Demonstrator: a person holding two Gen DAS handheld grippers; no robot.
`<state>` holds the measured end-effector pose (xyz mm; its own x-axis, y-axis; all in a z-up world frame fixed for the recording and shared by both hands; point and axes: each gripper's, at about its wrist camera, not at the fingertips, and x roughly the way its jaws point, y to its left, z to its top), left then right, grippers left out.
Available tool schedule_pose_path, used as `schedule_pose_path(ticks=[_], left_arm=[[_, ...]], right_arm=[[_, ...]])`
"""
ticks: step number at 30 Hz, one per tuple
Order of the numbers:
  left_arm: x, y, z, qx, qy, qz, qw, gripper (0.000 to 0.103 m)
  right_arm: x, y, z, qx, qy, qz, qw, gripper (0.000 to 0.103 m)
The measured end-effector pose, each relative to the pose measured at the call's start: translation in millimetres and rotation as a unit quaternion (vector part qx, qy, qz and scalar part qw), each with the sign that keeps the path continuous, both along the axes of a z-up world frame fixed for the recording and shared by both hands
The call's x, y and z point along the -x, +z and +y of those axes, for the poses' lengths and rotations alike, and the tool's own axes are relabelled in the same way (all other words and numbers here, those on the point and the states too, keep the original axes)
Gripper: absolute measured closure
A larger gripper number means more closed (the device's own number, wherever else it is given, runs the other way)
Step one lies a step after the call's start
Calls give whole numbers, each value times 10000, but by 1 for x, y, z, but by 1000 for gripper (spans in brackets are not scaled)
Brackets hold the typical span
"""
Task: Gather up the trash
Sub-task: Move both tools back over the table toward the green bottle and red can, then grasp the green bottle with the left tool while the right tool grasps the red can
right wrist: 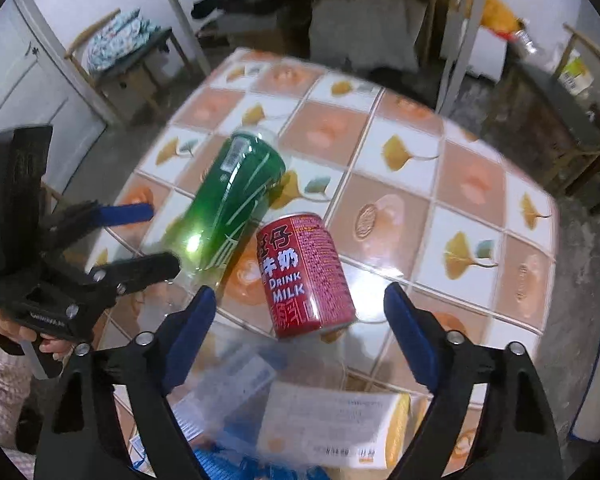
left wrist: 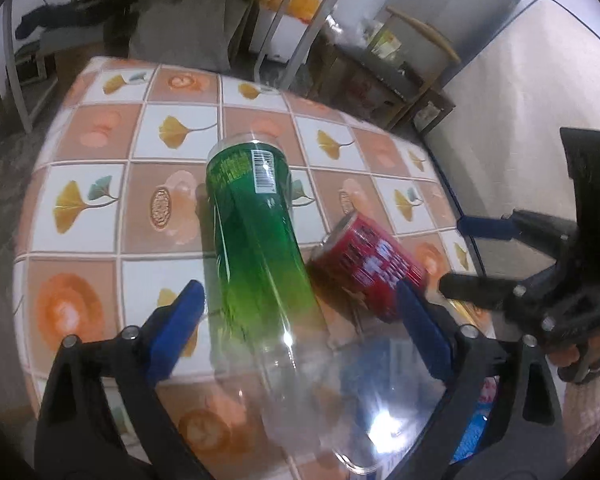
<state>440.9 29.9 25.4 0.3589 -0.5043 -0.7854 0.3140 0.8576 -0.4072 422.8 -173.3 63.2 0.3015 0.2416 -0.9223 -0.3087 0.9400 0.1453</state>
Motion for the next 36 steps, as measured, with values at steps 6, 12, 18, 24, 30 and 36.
schedule_pose_path(ticks=[6, 12, 18, 24, 30, 36], left_arm=[[-21, -26, 1, -104, 123, 551, 9984, 35], [-33, -44, 4, 6, 177, 946, 9954, 41], [-37, -51, 4, 140, 266, 1182, 9925, 43], [-41, -53, 0, 120, 341, 1233, 9917, 43], [-44, -60, -4, 184, 407, 1472, 9881, 44], [-42, -57, -2, 188, 510, 1345, 9894, 44]], right_arm=[[-20, -27, 8, -52, 238, 349, 9991, 28], [-34, -47, 14, -19, 367, 517, 9980, 39], [-40, -57, 16, 16, 404, 520, 9978, 42], [-42, -59, 14, -109, 431, 523, 9976, 42], [-45, -63, 18, -75, 527, 594, 9968, 41], [-44, -62, 19, -90, 546, 482, 9973, 41]])
